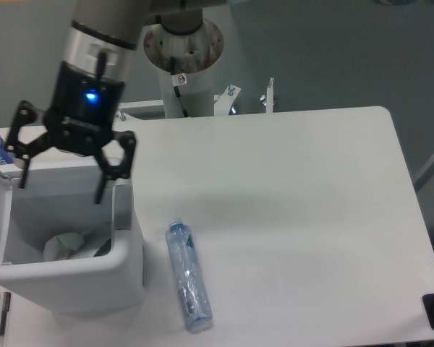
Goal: Place the trash in the trash can
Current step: 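Move the open gripper over the clear plastic bottle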
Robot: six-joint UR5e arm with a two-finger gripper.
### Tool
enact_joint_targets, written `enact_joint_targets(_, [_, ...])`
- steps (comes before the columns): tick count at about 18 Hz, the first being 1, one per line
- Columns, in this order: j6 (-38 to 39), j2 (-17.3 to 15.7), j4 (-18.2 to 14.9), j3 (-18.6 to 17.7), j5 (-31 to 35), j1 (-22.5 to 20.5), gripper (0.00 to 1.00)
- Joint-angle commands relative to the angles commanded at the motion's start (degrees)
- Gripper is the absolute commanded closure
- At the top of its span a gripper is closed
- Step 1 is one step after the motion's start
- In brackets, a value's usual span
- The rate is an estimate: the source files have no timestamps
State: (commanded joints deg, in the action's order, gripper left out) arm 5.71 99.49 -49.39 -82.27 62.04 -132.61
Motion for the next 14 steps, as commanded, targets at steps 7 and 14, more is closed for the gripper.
enact_joint_targets(7, [-0.6, 7.8, 0.0, 2.6, 7.9, -4.2, 0.0])
enact_joint_targets(14, [-7.5, 17.5, 0.0, 3.6, 17.1, -4.2, 0.0])
